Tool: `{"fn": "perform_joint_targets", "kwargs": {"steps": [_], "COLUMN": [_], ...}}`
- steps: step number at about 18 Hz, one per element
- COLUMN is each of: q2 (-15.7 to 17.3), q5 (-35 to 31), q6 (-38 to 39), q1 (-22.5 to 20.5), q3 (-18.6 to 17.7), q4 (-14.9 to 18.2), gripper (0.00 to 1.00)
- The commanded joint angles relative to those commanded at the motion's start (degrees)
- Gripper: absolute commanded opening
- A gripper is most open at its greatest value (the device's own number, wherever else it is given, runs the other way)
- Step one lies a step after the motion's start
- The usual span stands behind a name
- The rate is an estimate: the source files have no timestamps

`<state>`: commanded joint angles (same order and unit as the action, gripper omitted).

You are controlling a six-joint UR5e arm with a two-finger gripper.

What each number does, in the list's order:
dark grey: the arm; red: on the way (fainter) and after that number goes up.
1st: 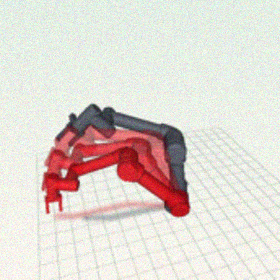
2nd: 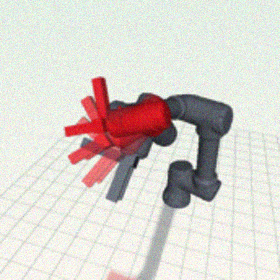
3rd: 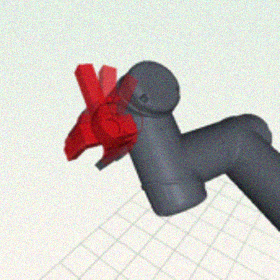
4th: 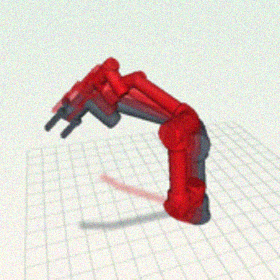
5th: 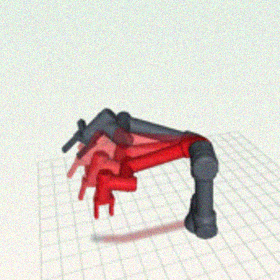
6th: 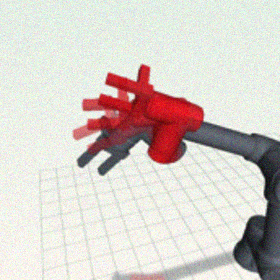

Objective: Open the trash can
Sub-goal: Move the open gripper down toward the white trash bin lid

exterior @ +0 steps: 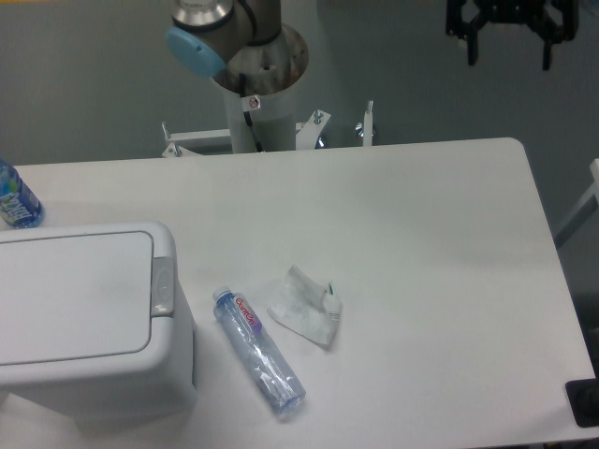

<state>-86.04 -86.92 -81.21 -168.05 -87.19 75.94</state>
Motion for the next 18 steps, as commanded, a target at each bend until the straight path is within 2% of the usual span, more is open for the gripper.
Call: {"fn": "perform_joint_targets", "kwargs": {"steps": [4,7,11,18], "q2": [-0.17,-1.84,-4.04,-7.55], "q5": [0.52,6.84,7.91,8.78], "q6": [3.68,11.13,29.66,52.35], "q1": [0.52,2.10,8.16,20.37], "q3": [-0.09,0.26,0.09,0.52], "q4": [-0.09,-2.97,-8.16,-8.88], "gripper": [1.00,1.00,1.00,1.00]}}
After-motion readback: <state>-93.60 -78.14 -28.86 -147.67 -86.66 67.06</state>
